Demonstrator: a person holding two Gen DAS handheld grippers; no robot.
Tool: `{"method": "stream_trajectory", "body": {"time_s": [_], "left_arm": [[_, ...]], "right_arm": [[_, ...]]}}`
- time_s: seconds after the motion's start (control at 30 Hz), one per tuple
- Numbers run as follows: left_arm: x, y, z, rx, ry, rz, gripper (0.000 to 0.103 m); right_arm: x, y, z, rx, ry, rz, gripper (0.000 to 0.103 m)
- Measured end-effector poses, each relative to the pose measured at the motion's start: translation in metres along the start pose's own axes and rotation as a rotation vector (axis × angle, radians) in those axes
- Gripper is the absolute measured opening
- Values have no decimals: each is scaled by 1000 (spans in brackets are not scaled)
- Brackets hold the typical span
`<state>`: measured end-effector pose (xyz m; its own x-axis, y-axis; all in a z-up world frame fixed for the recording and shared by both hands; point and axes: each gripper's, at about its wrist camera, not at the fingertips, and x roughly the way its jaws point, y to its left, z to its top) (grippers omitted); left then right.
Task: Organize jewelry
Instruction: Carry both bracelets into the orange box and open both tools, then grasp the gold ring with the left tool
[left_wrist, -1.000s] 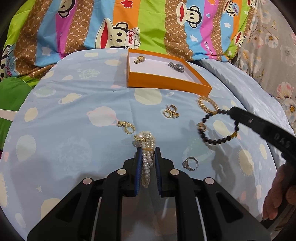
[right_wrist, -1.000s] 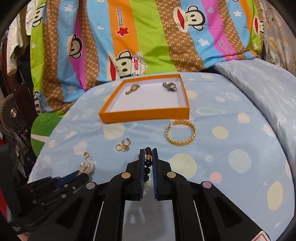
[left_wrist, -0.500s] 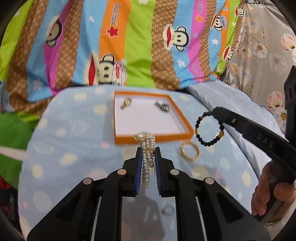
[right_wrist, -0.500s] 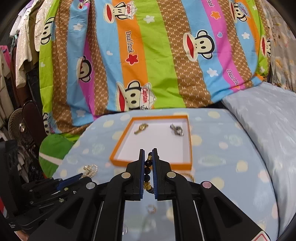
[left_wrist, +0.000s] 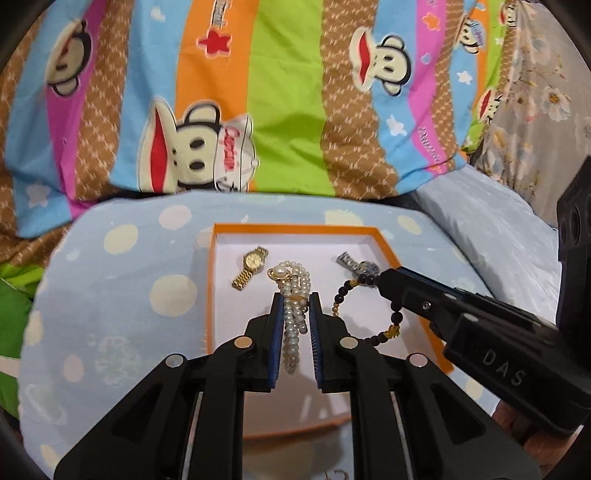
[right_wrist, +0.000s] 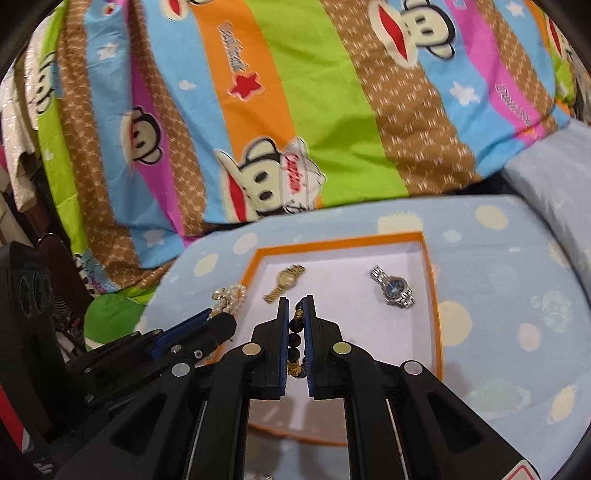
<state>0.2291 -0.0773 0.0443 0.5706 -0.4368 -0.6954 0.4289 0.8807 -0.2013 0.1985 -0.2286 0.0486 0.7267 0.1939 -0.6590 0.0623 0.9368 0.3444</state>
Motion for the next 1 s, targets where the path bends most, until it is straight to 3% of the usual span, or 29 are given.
{"method": "stream_trajectory", "body": {"time_s": [0.23,0.33,0.37,0.43,0.5,0.6,0.73,0.83,1.0], "left_arm": [[41,10,-8,-9,65,16,14],[46,11,-10,-18,57,22,16],[45,11,-11,-18,48,25,18],[40,11,-11,-18,26,38,42],[25,12,-9,-22,-26,57,53],[-2,16,-6,-37,-64,48,54],[-48,24,-19,-46,-104,44,57],[-77,31,-43,-57,-107,54,58],[-97,39,-89,-97,-52,61,58]], "right_arm": [[29,-28,-9,-11,50,-112,8],[31,-33,-11,-22,41,-149,11],[30,-32,-11,-32,30,-162,12],[23,-30,-10,-48,4,-188,19],[12,-27,-9,-56,-20,-191,22],[-18,-19,-11,-76,-72,-203,23],[-66,-10,-36,-95,-119,-201,35],[-91,-9,-65,-93,-117,-202,44],[-113,-12,-117,-52,-68,-198,45]]}}
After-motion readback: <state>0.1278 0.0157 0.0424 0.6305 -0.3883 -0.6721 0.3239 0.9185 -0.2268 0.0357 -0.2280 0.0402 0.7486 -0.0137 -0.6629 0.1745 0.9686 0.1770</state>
